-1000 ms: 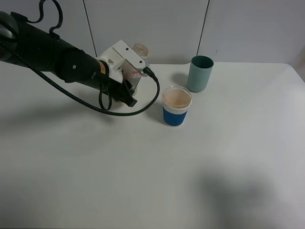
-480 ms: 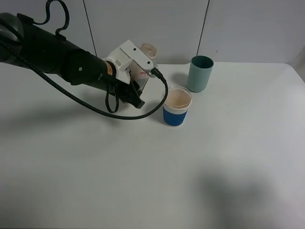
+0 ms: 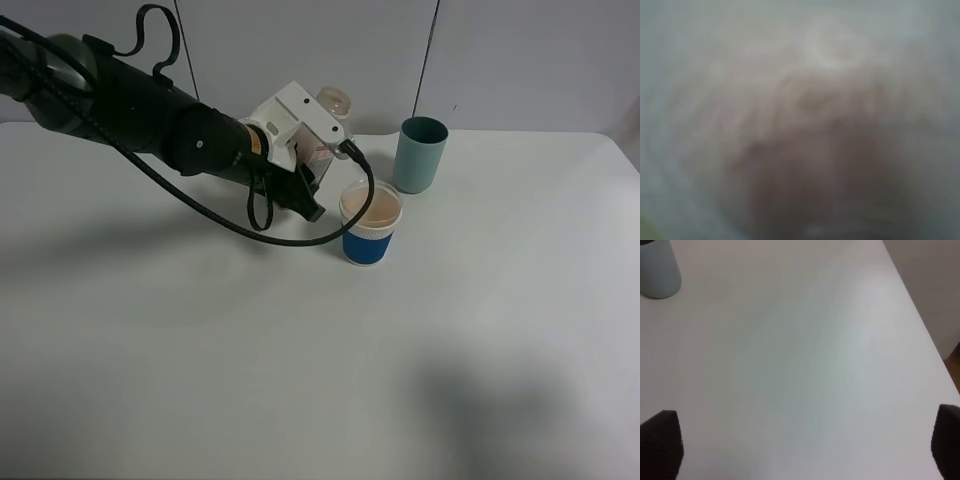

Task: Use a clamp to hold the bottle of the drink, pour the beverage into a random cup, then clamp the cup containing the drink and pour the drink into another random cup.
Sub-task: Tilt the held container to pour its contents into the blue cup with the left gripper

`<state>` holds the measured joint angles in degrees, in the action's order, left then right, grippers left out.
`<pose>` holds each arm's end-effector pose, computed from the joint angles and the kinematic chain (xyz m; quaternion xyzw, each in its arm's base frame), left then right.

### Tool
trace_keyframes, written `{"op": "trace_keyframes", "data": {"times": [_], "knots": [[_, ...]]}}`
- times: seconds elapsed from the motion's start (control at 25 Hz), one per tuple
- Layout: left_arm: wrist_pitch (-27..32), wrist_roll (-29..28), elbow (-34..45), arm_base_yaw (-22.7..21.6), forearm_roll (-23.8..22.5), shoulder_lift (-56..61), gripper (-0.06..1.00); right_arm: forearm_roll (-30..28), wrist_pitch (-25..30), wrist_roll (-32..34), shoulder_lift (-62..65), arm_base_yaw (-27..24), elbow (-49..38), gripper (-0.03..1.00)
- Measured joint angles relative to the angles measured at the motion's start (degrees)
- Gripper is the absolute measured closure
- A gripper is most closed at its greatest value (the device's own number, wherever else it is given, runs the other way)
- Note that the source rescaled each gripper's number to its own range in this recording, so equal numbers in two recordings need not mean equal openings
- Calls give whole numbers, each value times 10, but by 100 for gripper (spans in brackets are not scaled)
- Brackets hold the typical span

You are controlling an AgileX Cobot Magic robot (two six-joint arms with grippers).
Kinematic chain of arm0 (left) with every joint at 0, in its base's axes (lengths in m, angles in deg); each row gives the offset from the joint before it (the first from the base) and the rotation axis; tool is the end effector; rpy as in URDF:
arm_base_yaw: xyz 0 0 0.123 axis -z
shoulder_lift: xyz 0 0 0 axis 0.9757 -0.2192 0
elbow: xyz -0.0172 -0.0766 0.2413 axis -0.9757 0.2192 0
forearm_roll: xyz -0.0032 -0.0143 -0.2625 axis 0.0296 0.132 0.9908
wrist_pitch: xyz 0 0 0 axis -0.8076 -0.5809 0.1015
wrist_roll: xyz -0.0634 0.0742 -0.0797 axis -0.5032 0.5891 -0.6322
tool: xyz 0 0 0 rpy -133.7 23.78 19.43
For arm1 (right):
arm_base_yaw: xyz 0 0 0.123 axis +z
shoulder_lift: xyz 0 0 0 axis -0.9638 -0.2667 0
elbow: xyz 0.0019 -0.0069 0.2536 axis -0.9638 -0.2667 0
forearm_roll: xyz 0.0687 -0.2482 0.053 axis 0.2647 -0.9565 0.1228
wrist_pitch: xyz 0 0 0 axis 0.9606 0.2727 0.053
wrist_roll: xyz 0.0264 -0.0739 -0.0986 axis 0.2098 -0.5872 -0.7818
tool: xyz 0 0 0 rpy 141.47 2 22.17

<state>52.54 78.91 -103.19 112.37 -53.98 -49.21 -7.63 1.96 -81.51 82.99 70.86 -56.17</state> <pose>0.3523 -0.2478 0.0917 0.4071 0.8124 -0.0639 0.4126 0.0667 -0.0131 0.2681 0.0318 0.8499 -0.0548 0.5231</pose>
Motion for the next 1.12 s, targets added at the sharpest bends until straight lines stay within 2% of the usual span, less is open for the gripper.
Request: {"op": "trace_keyframes", "data": {"times": [0.16, 0.36, 0.48, 1.12], "knots": [[-1, 0, -15, 0, -7, -10, 94, 0, 0, 0, 0, 0, 0, -3], [-4, 2, -25, 0, -36, -16, 94, 0, 0, 0, 0, 0, 0, -3], [-4, 15, -26, 0, -61, -17, 94, 0, 0, 0, 0, 0, 0, -3], [-2, 69, -28, 0, -120, -17, 94, 0, 0, 0, 0, 0, 0, -3]]}}
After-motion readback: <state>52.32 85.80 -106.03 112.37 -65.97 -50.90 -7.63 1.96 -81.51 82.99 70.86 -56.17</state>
